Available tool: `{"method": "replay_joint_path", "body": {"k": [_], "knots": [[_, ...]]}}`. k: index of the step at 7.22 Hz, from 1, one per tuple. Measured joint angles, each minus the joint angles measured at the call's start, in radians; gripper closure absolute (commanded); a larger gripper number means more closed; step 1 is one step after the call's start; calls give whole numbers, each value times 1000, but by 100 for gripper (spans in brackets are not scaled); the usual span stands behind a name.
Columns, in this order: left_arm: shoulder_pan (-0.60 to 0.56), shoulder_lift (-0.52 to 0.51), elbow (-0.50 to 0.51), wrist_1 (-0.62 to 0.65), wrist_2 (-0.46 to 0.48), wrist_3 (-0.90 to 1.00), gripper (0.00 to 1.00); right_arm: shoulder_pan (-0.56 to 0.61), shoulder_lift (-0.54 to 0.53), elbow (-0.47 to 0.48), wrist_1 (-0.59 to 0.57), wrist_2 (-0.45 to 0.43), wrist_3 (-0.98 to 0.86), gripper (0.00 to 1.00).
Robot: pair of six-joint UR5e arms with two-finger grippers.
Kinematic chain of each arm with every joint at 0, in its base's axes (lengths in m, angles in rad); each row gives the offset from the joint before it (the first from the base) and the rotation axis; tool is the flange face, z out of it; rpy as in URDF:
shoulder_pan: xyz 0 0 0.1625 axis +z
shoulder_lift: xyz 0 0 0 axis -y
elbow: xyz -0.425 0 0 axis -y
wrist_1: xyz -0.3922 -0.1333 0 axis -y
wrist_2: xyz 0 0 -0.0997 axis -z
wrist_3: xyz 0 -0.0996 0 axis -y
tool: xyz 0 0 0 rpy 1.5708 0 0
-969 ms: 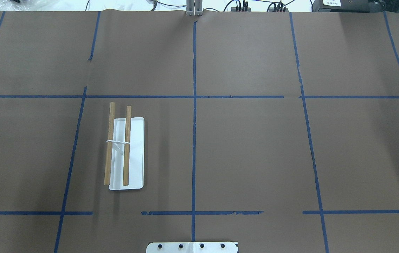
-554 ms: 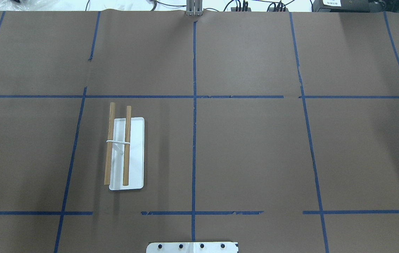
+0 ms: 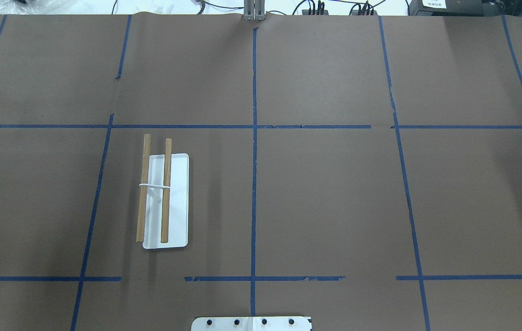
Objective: Hang towel on rack
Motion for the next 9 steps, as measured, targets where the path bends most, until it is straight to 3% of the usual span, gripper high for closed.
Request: {"method": "replay_joint_path", "body": {"k": [3,8,9], "knots": [[0,1,0,0,-2,0,0,-4,-183,88,33,0,-51,23],[2,3,0,-1,-4,0,0,-70,-197,12,57,-22,-110,30],[2,3,0,-1,-4,0,0,-74,-196,-2,59,-35,-111,38]]}}
